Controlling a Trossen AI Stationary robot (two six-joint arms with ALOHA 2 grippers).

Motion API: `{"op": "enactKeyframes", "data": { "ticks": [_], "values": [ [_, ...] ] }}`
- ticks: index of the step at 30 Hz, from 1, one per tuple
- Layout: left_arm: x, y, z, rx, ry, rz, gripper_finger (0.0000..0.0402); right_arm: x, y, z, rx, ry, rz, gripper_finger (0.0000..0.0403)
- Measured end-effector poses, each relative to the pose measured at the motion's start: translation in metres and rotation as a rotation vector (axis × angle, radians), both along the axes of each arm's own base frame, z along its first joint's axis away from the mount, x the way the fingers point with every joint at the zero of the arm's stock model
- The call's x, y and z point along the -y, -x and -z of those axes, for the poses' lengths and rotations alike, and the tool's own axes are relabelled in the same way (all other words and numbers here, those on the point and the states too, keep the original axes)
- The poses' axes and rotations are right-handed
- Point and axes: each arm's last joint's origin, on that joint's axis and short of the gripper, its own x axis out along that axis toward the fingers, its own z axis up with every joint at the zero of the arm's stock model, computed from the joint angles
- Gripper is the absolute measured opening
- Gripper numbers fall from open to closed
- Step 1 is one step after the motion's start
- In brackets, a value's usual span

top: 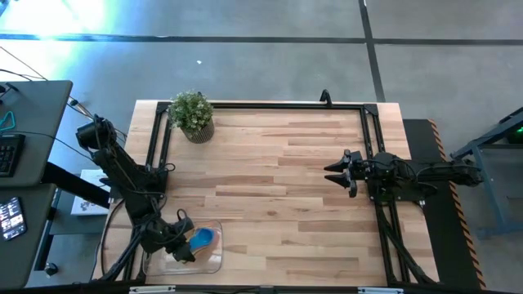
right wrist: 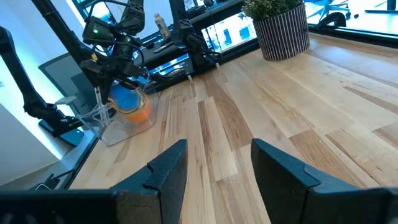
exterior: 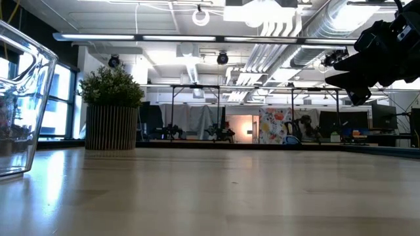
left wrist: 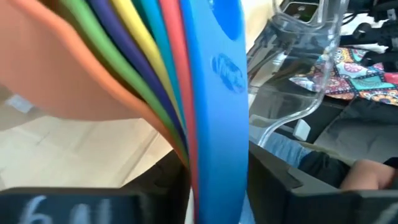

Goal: Nest measuring cups in basket
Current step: Put the stacked measuring cups into the transparent bin

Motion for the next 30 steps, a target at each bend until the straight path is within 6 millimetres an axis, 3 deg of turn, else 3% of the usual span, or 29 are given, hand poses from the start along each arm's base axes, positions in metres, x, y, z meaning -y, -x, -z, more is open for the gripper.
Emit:
{"op": "enactKeyframes", "data": {
  "ticks": [17,30],
  "values": [
    [0.002,0.004,0.001,-0.082,0.059,0.009,0.0218,0.000,0.000,0.000,0.000,0.000,0.000,0.0169],
    [0.009,0.002,-0.010,-0.076,0.106,0.001,0.0235,0.000,0.000,0.000,0.000,0.000,0.000,0.0169]
  ]
}}
